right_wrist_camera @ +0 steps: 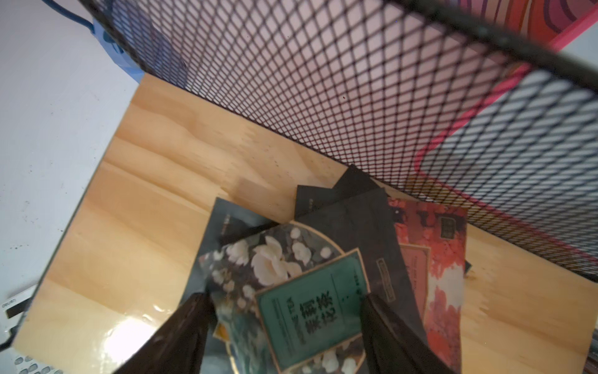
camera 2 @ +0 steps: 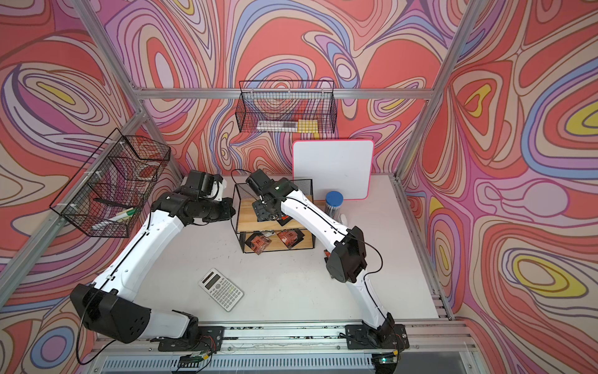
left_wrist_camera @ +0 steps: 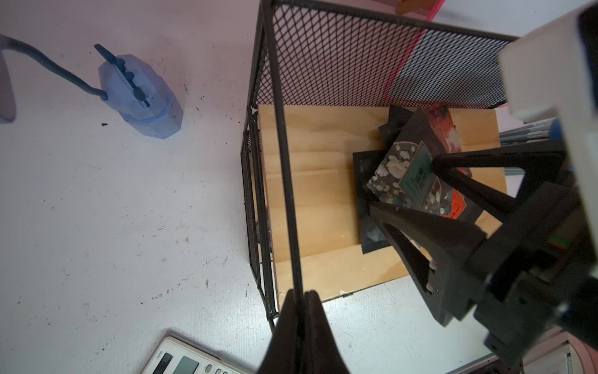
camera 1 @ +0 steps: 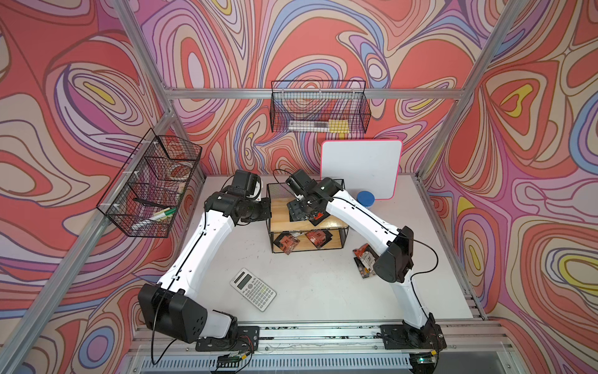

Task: Remove the tea bags from the shelf
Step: Pick up the tea bag from the shelf.

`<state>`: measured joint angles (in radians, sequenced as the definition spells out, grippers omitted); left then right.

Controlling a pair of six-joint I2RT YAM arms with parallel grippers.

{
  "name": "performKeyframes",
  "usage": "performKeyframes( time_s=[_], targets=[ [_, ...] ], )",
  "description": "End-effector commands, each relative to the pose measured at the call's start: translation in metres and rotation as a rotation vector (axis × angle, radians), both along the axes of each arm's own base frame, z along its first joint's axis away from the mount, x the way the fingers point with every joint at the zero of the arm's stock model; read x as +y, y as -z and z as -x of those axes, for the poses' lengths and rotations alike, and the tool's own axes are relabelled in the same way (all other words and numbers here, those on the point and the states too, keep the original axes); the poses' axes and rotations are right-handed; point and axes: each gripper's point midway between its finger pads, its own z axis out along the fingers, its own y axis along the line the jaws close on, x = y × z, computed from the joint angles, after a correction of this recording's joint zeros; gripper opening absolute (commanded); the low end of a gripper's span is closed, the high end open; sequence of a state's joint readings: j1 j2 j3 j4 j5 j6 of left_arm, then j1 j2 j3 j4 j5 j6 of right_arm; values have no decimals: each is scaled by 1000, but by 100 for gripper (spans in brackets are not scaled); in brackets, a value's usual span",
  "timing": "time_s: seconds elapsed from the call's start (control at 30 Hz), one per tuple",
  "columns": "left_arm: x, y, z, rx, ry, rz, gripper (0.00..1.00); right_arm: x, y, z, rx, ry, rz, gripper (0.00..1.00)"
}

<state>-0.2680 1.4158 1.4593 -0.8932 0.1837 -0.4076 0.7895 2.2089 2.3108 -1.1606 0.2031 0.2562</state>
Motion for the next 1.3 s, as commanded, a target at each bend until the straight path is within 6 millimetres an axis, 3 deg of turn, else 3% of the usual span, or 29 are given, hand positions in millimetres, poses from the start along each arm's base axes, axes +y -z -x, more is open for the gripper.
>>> performKeyframes(
  time_s=[0.0, 0.17, 0.53, 0.83, 1.13, 1.27],
  targets=[
    [4, -3, 1, -2, -2, -22, 0, -3, 25, 2, 55, 12, 22, 69],
    [4, -3, 2, -4, -3, -21, 0, -11, 33, 7, 70, 27, 42, 64],
    [3, -4, 2, -4, -2, -19, 0, -10, 31, 7, 70, 47, 11, 38],
    [4, -2, 3, 0, -3, -18, 0, -1, 12, 3, 65, 50, -72, 16],
    [2, -2, 2, -2, -1, -12, 0, 3, -7, 0, 86, 71, -185, 1],
    [2, -3, 1, -4, -1, -11, 0, 3, -14, -2, 67, 75, -197, 0]
  ],
)
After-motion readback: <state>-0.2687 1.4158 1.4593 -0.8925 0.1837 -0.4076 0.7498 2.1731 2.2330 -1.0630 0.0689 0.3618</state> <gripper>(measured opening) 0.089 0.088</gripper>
